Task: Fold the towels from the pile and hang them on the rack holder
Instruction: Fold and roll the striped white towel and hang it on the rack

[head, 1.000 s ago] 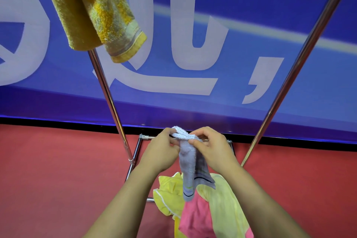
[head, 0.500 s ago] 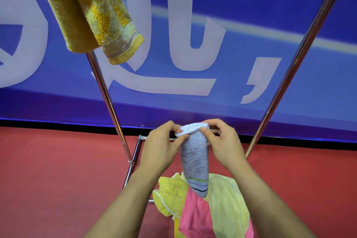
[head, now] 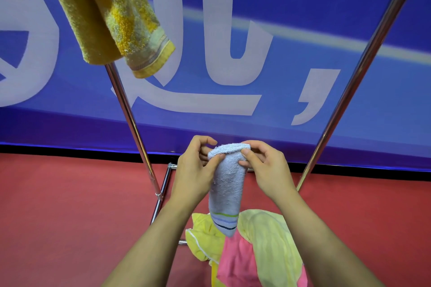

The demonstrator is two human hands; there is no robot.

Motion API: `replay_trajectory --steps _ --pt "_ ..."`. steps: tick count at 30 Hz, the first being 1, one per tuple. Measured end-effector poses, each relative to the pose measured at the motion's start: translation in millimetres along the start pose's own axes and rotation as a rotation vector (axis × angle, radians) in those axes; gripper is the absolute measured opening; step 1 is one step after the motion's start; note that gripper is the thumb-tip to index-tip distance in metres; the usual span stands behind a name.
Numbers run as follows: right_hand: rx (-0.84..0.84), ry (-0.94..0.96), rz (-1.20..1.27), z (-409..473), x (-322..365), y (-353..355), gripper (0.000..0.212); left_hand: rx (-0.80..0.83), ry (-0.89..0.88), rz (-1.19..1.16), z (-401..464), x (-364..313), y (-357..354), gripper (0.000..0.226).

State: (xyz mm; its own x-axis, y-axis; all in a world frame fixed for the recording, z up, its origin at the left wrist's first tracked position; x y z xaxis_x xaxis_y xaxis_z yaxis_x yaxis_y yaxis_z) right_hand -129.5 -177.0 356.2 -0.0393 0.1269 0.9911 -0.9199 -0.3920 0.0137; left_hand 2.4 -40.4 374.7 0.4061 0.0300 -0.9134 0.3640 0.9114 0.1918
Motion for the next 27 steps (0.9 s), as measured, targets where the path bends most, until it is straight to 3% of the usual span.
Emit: replay_trajectory --steps 7,10,17,22,27 --pt "0.045 0.012 0.041 -2.8 6.7 -3.5 0.020 0.135 0.149 -0.200 -5.0 5.8 -9.5 0.047" --pt "0.078 0.021 0.089 -4.8 10.9 -6.8 0.022 0.199 0.160 -0.182 -8.2 7.8 -15.9 0.054" --pt "0.065 0.066 0.079 -7.4 12.1 -9.3 0.021 0.206 0.146 -0.244 -16.4 -5.6 -25.7 0.017" --pt "0.012 0.106 0.050 -5.9 10.0 -6.1 0.026 0.139 0.142 -0.239 -13.3 1.1 -24.4 0.019" --pt "0.194 0.014 0.126 -15.1 -1.3 -25.1 0.055 0.126 0.145 -0.298 -10.9 -2.4 -20.6 0.020"
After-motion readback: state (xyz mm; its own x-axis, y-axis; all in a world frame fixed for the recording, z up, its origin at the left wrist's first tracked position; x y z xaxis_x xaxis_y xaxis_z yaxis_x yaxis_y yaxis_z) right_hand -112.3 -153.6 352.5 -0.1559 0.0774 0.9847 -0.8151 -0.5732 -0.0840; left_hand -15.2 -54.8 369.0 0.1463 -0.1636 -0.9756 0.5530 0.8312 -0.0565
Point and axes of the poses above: each hand's wrist, its own z-axis towards the middle knuckle, its own y-axis out of the back of the hand, x = y × z, the point moved 10 cm from there along z, towards the middle knuckle, and after that the axes turned 15 degrees about -x, right-handed, at the moved point
